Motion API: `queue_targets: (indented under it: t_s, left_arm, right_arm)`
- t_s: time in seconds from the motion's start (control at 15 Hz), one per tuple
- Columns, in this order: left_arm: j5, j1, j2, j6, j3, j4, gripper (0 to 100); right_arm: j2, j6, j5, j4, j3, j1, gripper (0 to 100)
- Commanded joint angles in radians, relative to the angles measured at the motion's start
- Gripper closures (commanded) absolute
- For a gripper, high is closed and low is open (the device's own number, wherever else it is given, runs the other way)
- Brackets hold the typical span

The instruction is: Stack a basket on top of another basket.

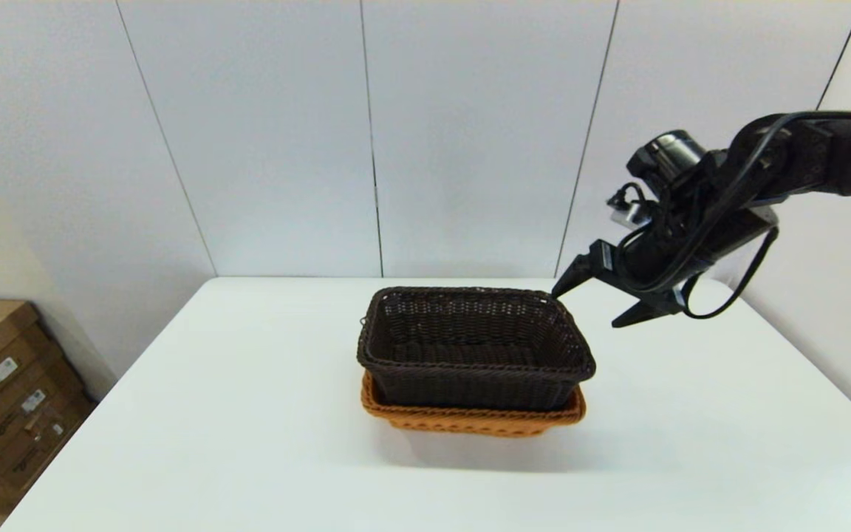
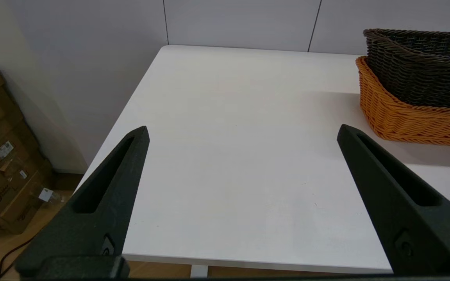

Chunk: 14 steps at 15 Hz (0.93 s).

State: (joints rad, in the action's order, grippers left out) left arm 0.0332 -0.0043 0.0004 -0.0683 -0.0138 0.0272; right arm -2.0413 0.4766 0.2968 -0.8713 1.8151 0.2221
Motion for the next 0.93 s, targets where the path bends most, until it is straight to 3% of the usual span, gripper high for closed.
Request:
queue_targets:
  t_s: [0.07, 0.67, 0.93]
  left_arm:
    - [0.001, 0.0, -0.002, -0.001, 0.0, 0.0, 0]
    - [0.001, 0.0, -0.002, -0.001, 0.0, 0.0, 0]
    - [0.001, 0.0, -0.002, -0.002, 0.0, 0.0, 0]
  right_arm:
    - [0.225, -0.016, 0.012, -0.031, -0.086, 0.008, 0]
    - [0.865, -0.05, 0.008, -0.012, -0.543, -0.001, 0]
    - [1.055, -0.042, -0.119, 0.011, -0.658, -0.001, 0]
